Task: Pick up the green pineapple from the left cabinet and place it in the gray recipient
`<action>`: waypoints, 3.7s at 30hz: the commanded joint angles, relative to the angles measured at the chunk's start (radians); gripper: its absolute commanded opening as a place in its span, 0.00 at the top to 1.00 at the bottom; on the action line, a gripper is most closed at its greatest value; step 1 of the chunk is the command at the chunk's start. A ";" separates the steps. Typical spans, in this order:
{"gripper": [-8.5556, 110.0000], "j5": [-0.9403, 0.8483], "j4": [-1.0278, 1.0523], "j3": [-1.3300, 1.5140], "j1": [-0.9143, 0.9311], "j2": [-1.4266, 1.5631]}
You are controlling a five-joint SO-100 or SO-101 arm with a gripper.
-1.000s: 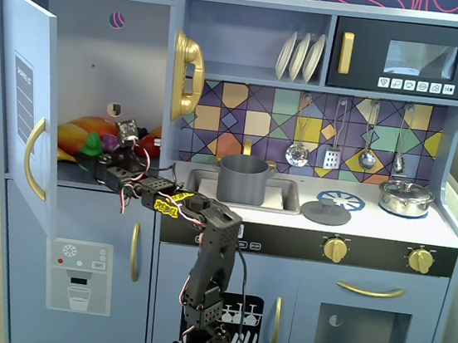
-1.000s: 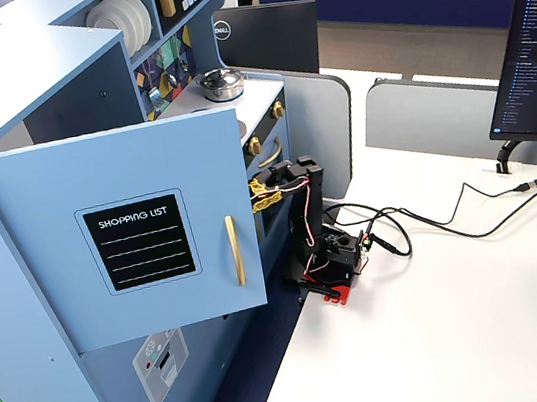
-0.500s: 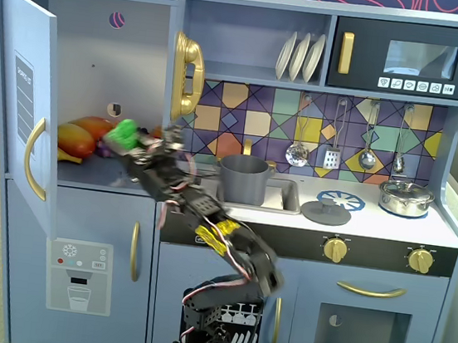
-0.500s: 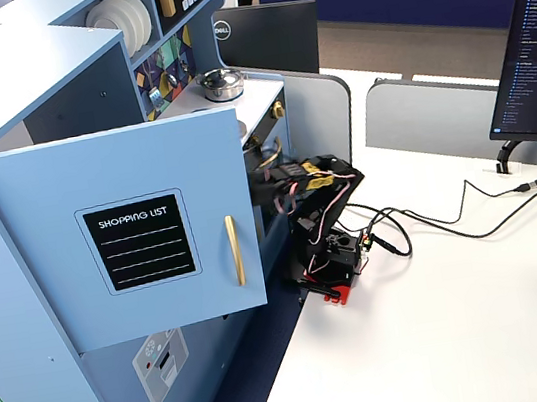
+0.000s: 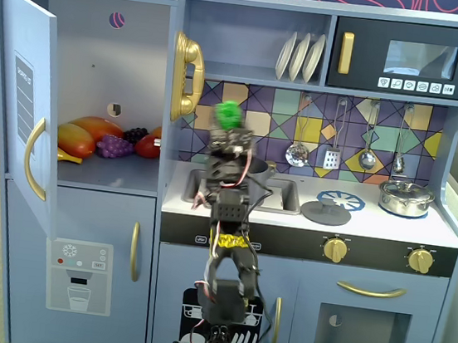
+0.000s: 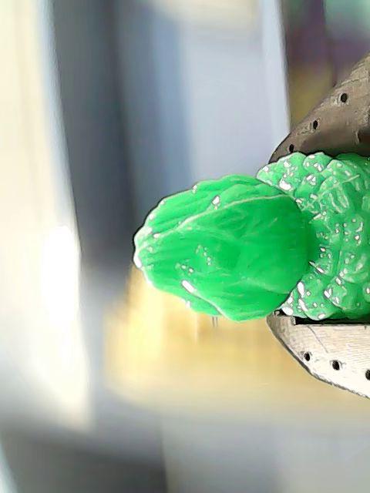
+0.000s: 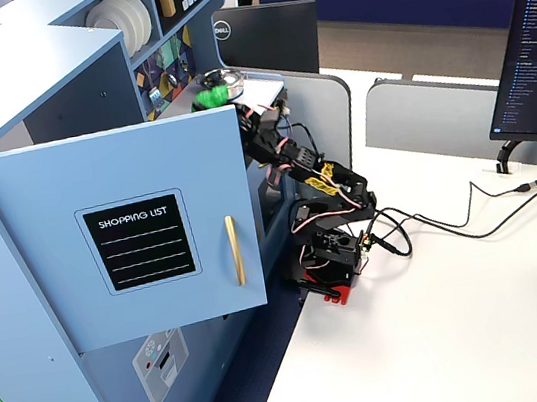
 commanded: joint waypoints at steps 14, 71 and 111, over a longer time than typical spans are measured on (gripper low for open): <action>0.93 -0.083 0.491 -0.503 0.089 -0.506; 0.93 -0.126 1.290 0.611 0.026 0.106; 0.89 -0.002 1.801 0.808 0.032 0.466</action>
